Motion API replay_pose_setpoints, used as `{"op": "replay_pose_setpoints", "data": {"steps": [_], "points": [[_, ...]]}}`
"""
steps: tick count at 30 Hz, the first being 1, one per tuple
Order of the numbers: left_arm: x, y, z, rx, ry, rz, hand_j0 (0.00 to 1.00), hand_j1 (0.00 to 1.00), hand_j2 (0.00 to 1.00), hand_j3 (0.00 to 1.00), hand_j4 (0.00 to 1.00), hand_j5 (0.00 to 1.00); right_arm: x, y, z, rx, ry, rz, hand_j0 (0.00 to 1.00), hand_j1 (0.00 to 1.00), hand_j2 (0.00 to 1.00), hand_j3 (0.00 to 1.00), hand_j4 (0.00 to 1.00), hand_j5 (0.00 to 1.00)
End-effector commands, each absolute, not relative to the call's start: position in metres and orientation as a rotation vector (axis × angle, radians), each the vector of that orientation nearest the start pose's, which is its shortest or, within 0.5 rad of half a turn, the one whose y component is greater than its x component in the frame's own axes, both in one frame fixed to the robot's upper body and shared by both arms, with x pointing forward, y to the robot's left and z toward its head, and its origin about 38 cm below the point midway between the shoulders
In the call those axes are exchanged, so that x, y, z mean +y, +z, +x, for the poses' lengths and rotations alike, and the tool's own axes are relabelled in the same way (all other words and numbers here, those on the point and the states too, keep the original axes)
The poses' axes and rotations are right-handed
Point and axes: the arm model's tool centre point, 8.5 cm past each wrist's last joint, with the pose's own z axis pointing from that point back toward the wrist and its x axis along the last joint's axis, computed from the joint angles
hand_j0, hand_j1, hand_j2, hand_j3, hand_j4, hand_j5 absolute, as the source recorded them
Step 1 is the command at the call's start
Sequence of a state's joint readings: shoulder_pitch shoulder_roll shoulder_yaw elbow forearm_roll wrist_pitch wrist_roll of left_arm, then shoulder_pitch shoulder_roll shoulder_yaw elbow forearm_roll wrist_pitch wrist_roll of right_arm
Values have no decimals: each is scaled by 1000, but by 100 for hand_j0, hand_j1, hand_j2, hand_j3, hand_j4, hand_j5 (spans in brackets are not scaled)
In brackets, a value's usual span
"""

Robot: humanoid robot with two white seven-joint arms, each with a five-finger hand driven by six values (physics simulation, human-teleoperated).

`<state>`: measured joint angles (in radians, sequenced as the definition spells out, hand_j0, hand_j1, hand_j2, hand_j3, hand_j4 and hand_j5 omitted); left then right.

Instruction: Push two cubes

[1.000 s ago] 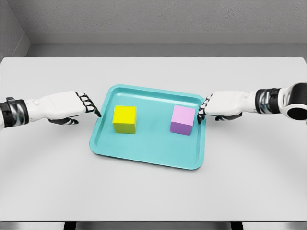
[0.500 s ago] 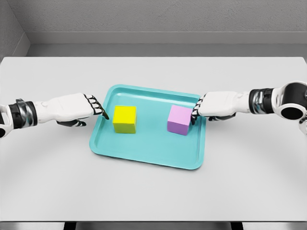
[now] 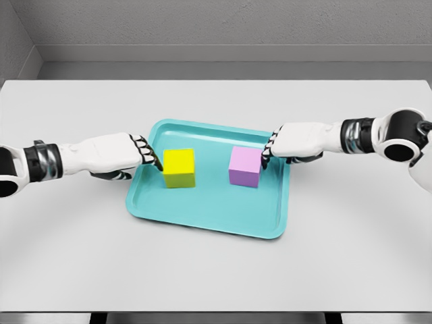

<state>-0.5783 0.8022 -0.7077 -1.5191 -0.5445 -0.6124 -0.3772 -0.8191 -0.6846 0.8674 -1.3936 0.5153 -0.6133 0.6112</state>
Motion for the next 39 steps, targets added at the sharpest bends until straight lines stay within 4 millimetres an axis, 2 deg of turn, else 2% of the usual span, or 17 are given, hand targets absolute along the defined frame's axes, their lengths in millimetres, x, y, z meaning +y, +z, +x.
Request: {"op": "replay_pose_setpoints", "data": {"steps": [1,5,8,12,19,24,26,39], "points": [[261,174,409,1974,2969,-485,76,76,76,76,76,76,-224,187,450,1625,-3135,406,64,64,64,64,64,64],[256,171,408,1960,2977,-460,76,76,76,76,76,76,-216,186,456,1637,-3130,402,64,64,64,64,64,64],[245,168,408,1971,2966,-423,76,76,76,76,76,76,-211,188,456,1643,-3113,400,64,64,64,64,64,64],[245,168,409,1970,2967,-428,76,76,76,76,76,76,-206,186,455,1627,-3112,383,64,64,64,64,64,64],[260,162,418,1964,3028,-465,77,77,77,77,77,77,-185,186,455,1638,-3076,342,64,64,64,64,64,64],[261,168,423,1968,3017,-489,77,77,77,77,77,77,-184,192,458,1640,-3064,358,64,64,64,64,64,64],[260,170,424,1970,3012,-493,77,77,77,77,77,77,-177,193,458,1649,-3050,348,64,64,64,64,64,64],[268,172,427,1979,3020,-519,78,78,78,78,78,78,-167,195,465,1663,-3044,343,64,64,64,64,64,64]]}}
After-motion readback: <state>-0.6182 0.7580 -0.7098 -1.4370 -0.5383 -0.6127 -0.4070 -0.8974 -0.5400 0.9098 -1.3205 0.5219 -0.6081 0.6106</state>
